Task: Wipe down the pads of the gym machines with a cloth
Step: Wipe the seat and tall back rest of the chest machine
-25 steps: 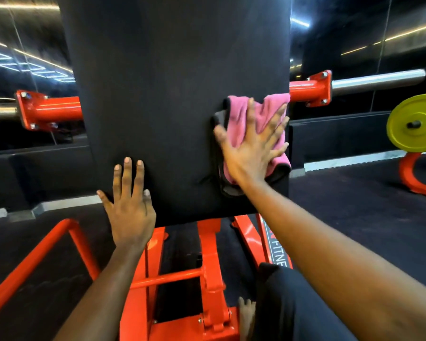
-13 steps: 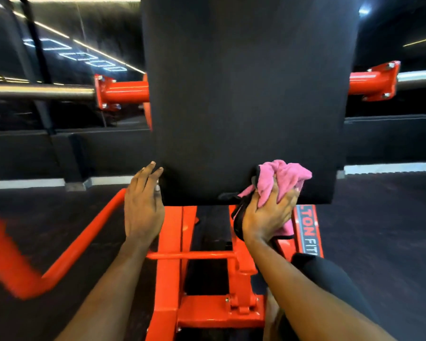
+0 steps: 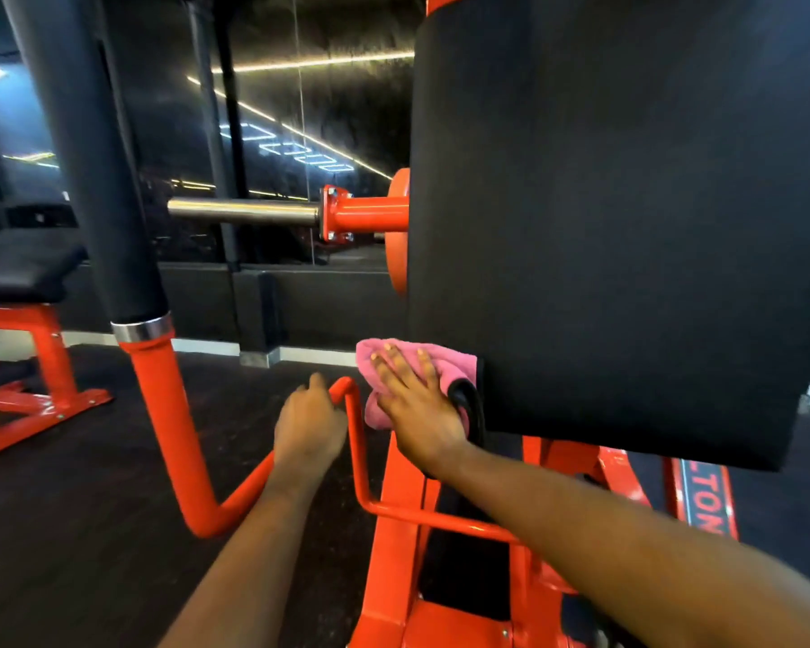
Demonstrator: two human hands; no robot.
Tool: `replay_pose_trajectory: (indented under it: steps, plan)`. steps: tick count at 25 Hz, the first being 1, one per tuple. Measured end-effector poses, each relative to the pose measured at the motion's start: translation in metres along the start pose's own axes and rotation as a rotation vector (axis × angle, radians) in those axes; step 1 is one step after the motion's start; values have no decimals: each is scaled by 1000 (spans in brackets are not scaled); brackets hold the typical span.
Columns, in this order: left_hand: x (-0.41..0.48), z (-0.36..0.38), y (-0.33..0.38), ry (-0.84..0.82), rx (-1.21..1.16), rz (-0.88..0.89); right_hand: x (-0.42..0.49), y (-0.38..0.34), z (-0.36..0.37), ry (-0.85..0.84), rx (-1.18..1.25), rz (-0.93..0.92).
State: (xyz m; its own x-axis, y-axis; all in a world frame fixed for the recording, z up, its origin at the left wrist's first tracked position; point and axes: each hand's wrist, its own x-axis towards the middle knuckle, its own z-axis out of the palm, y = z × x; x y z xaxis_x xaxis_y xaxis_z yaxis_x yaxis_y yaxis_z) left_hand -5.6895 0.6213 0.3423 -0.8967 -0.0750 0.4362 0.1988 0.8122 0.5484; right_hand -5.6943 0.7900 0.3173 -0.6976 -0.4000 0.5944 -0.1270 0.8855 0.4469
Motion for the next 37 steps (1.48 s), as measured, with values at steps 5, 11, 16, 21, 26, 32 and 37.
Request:
replay_pose_trajectory:
  steps: [5, 11, 16, 21, 26, 32, 37]
  plan:
    - [15, -8, -16, -213, 31, -3, 92, 35, -80, -243, -353, 16]
    - [11, -8, -20, -211, 37, 33, 42, -26, -50, -672, -587, -447]
    - [9, -8, -17, -184, 50, 36, 48, -13, -51, -560, -460, -278]
    - [9, -8, -16, -196, 43, 34, 130, 47, -122, -290, -384, -17]
    - [12, -8, -17, -199, -34, 22, 129, 38, -92, -430, -503, -131]
    - [31, -27, 0, -62, -97, 96, 121, 32, -74, -409, -431, -175]
    - [63, -55, 38, 118, -169, 225, 169, 79, -137, -95, -256, 50]
